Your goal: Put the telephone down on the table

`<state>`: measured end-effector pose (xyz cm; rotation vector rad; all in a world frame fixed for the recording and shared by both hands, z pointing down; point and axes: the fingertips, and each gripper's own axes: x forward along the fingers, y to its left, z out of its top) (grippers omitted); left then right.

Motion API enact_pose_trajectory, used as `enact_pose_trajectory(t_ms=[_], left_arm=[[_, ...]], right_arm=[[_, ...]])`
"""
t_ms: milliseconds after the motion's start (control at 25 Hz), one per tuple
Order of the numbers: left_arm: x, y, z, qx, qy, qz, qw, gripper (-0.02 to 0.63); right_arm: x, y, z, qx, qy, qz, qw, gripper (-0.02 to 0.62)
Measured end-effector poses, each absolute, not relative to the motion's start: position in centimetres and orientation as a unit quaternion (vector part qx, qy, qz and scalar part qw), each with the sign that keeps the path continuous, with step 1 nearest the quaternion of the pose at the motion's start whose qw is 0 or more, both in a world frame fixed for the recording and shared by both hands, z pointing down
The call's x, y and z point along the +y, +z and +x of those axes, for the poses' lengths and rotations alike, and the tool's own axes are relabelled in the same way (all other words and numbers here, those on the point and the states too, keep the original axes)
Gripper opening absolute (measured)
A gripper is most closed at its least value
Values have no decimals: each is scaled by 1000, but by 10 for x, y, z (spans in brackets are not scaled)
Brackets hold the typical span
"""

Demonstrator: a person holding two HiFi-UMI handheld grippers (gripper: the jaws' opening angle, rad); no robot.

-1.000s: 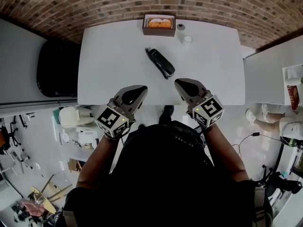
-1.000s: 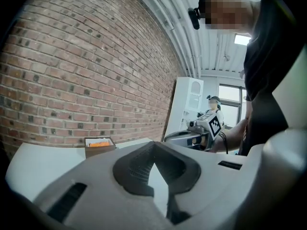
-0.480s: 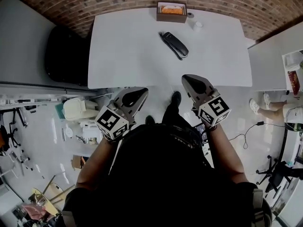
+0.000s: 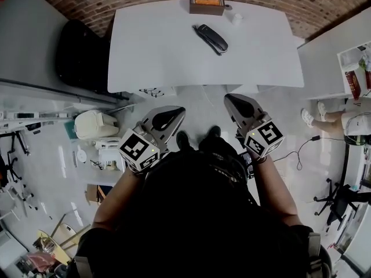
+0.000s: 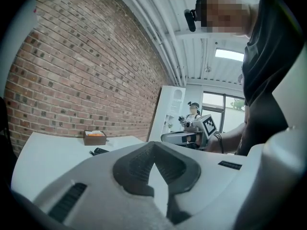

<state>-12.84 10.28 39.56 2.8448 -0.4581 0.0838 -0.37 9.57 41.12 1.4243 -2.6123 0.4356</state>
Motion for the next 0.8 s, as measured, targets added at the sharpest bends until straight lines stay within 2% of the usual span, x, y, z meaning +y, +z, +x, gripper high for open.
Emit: enact_pose_trajectory(t_ms=[320, 800], left_arm=[[149, 377, -104, -171, 19, 980, 101, 6], [279, 379, -41, -185, 11, 976, 111, 6]], right_arm=[[149, 395, 5, -883, 123, 449, 64, 17], [277, 395, 48, -892, 119, 431, 65, 15]])
